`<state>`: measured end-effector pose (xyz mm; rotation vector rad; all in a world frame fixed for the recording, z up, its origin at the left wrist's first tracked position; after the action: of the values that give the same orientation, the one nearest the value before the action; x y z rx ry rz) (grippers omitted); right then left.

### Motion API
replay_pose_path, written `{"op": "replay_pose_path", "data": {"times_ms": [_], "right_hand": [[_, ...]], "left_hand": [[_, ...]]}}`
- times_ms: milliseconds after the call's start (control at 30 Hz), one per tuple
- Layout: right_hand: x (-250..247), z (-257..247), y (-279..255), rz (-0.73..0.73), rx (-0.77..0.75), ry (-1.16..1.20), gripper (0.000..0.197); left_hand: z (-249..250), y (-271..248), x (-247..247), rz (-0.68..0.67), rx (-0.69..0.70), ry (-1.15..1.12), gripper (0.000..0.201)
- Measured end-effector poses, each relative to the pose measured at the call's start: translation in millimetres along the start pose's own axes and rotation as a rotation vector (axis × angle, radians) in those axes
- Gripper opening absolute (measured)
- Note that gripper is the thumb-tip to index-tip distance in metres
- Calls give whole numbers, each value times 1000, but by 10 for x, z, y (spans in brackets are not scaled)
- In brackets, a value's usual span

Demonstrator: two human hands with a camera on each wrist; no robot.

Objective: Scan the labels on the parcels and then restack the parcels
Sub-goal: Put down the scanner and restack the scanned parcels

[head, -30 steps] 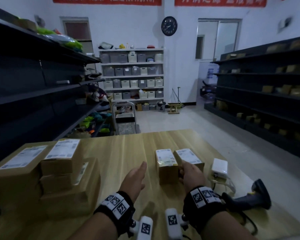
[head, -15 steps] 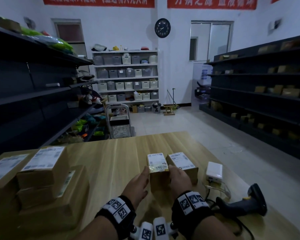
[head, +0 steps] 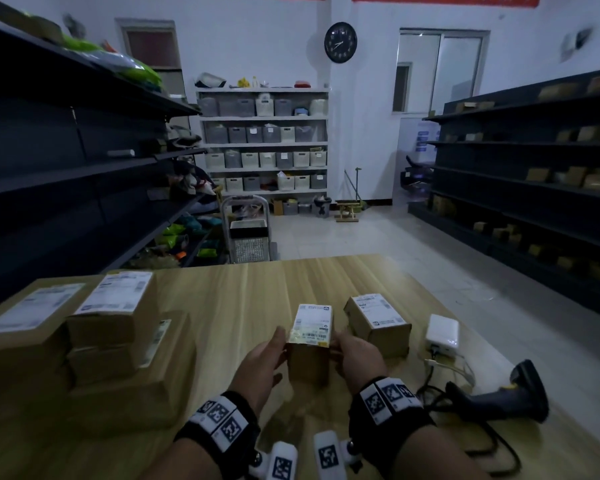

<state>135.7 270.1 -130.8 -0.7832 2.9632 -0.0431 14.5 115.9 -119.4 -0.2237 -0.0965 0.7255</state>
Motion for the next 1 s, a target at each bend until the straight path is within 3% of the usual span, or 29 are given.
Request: {"op": "replay_pose_path", "data": {"times_ms": [267,467,533,700,867,1000], "right_hand": [[701,117,-362,-135,67,74,17],[1045,133,-527,-159,54,96,23],[1137,94,-618,-195,46,102,10],[1429,35,-806,-278,38,118,11],[1610,69,-916,-307,82,202,15],[1626,51,-968,-305,72,226,12]], "left_hand": [[-170,-521,-675,123,68,-47,56],[-218,-797,-974,159,72,-38,39],[-261,-838,-1072,169,66,-36,42],[-455,-857,-1305,190,28,-76,63],[-534,-949,-1465,294,40,-92,67],[-495,-1051,-1499,361,48,-109,37]]}}
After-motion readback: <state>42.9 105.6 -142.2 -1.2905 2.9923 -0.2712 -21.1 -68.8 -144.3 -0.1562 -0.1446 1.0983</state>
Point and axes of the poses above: each hand's wrist, its own y-axis towards the middle knuckle, its own x-axis out of the palm, z = x × y, the point moved 5 cm from there along y, towards the middle knuckle, and after that the axes turned 6 degrees about -x, right-handed, at the moved point
